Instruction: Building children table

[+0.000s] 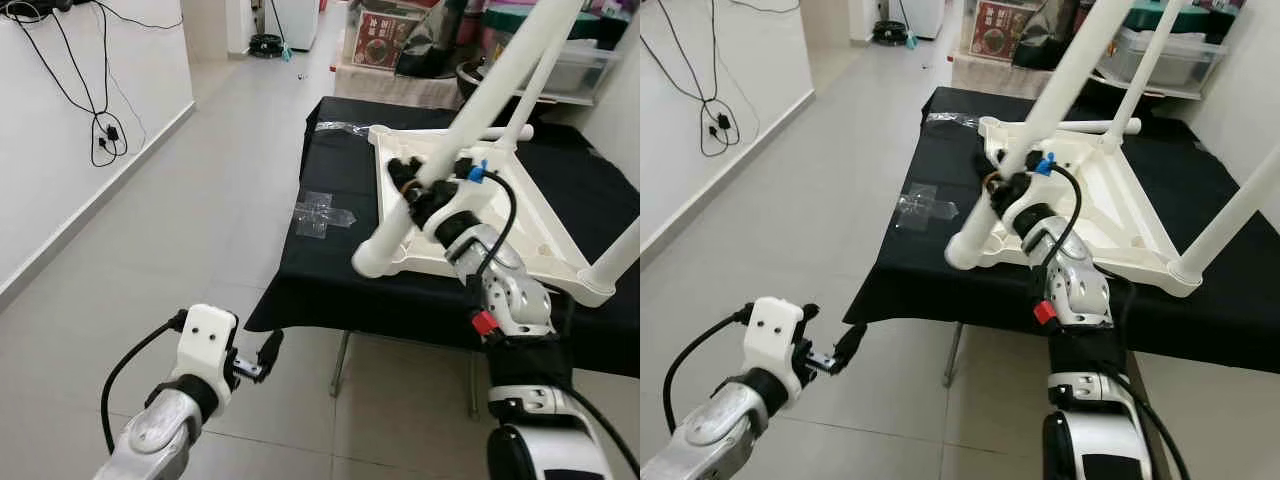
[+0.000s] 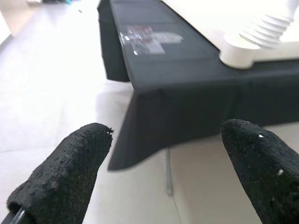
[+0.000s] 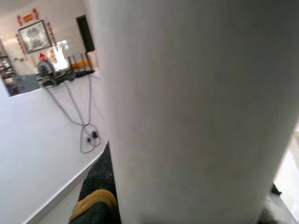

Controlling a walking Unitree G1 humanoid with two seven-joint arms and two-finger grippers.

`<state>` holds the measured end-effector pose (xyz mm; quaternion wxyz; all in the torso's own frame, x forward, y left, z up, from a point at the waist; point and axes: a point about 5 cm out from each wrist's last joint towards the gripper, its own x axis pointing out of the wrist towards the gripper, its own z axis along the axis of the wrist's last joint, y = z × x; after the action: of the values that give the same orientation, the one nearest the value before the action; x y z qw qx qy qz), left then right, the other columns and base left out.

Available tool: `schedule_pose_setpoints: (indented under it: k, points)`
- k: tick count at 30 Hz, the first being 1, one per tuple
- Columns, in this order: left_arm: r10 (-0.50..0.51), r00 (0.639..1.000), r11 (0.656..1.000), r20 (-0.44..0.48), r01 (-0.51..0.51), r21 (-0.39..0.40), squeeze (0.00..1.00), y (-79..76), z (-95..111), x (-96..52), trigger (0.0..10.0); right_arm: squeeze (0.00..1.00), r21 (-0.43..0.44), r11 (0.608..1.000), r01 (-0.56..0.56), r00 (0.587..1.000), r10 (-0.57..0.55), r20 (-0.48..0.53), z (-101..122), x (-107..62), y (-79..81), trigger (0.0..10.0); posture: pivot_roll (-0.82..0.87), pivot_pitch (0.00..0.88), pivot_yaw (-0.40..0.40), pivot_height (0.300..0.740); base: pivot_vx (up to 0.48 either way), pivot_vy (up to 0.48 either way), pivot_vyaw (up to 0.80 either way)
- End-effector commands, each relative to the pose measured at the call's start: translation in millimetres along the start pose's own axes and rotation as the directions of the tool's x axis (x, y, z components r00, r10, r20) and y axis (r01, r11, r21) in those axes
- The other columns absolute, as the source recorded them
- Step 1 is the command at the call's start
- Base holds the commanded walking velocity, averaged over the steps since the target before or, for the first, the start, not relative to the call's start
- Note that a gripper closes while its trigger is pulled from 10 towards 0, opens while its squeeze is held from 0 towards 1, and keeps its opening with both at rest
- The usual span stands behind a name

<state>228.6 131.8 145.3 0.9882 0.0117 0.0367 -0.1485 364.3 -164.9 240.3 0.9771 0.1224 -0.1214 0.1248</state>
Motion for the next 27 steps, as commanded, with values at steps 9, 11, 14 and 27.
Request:
schedule_pose_setpoints:
  k: [9, 11, 14, 27]
  points:
    - [0.066, 0.998, 0.997, 0.001, -0.066, 0.034, 0.00, -0.8, -8, -2.7, 10.0, 0.00, -0.097, 0.995, -0.018, 0.998, 0.024, 0.064, -5, -0.9, 25.5, 10.0, 0.12, 0.045, -0.101, 0.740, 0.058, 0.000, 0.00]
    - [0.076, 0.997, 0.996, 0.000, -0.076, 0.037, 0.00, -0.6, -10, -1.8, 10.0, 0.00, -0.105, 0.994, -0.015, 0.997, 0.022, 0.069, -5, 0.4, 27.6, 10.0, 0.12, 0.044, -0.103, 0.740, 0.334, 0.000, 0.00]
    - [0.073, 0.997, 0.997, -0.004, -0.072, 0.031, 0.00, -1.2, -12, -1.5, 10.0, 0.00, -0.107, 0.994, -0.006, 0.997, 0.014, 0.075, -5, 1.1, 27.7, 10.0, 0.12, 0.046, -0.103, 0.740, 0.352, -0.281, 0.00]
    - [0.068, 0.997, 0.997, -0.024, -0.068, 0.023, 0.00, -4.6, -18, 0.4, 10.0, 0.00, -0.119, 0.993, 0.001, 0.995, 0.011, 0.101, -3, 2.8, 32.2, 10.0, 0.12, 0.048, -0.105, 0.740, 0.335, -0.222, 0.00]
